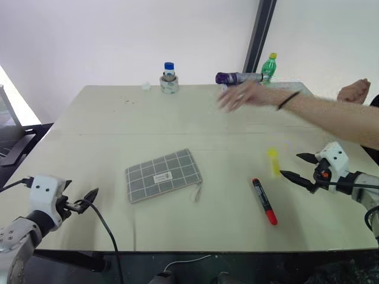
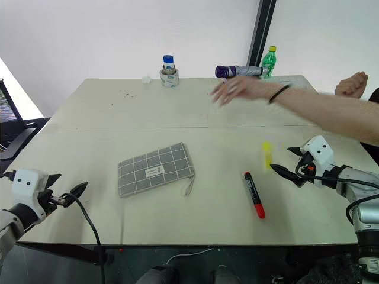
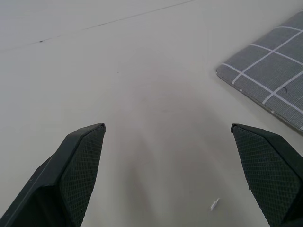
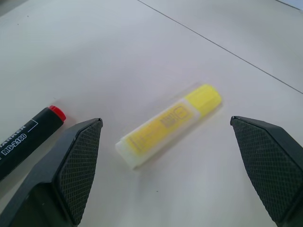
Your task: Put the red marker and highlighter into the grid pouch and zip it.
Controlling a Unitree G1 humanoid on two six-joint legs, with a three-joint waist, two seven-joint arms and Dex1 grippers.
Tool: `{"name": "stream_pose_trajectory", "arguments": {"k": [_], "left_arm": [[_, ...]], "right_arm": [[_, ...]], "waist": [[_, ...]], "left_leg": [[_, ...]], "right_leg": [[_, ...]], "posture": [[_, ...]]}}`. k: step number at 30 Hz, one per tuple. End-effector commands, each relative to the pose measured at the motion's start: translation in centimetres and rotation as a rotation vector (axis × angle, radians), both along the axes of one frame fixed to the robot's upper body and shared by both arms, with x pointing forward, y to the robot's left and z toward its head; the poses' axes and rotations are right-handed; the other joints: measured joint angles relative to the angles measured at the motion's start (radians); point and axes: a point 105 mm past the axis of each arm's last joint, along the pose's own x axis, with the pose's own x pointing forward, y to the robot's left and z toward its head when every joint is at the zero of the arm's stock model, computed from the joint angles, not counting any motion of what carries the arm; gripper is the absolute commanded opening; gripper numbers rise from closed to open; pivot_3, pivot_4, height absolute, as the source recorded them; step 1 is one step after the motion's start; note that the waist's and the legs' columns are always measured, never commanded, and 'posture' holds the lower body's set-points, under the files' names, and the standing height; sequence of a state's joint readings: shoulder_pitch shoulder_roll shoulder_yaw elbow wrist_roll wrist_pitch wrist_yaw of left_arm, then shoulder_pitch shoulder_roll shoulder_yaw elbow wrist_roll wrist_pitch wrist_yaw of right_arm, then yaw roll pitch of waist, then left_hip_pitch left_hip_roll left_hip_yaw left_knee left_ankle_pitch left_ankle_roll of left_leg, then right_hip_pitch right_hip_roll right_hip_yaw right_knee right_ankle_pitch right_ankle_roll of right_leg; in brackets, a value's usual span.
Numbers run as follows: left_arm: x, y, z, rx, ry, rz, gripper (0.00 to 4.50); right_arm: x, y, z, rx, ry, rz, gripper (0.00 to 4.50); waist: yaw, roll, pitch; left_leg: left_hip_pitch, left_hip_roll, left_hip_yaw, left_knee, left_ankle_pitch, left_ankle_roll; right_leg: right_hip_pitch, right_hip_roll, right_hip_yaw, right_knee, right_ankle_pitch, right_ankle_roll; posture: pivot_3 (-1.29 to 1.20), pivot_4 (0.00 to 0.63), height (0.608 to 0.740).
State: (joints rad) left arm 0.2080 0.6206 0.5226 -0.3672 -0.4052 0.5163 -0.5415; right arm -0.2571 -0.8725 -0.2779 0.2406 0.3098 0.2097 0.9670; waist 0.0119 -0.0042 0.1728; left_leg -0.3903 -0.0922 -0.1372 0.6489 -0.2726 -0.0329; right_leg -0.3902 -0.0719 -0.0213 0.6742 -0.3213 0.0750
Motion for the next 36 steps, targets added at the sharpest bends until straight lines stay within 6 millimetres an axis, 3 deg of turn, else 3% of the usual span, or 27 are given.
{"name": "stream_pose_trajectory", "arguments": {"k": [1,26,36], "left_arm": [[0.1,-0.4,1.3,0.026,-0.043,-0.024,4.48],[0.0,-0.5,1.4,0.02,-0.051,-0.022,4.48],[0.0,-0.6,1.3,0.042,-0.053,-0.033,4.48]], "right_arm": [[0.2,0.6,1.2,0.0,-0.048,0.021,4.5],[0.4,1.0,1.2,0.003,-0.049,0.033,4.5],[0.5,3.6,1.8,0.014,-0.076,0.104,4.5]], "waist": [[0.0,0.0,0.0],[0.0,0.0,0.0],[0.0,0.0,0.0]], "left_leg": [[0.0,0.0,0.0,0.0,0.0,0.0],[0.0,0.0,0.0,0.0,0.0,0.0],[0.0,0.0,0.0,0.0,0.0,0.0]], "right_leg": [[0.0,0.0,0.0,0.0,0.0,0.0],[0.0,0.0,0.0,0.0,0.0,0.0],[0.0,0.0,0.0,0.0,0.0,0.0]], "posture": [[0.0,0.15,0.74],[0.0,0.15,0.74],[0.0,0.15,0.74]]}}
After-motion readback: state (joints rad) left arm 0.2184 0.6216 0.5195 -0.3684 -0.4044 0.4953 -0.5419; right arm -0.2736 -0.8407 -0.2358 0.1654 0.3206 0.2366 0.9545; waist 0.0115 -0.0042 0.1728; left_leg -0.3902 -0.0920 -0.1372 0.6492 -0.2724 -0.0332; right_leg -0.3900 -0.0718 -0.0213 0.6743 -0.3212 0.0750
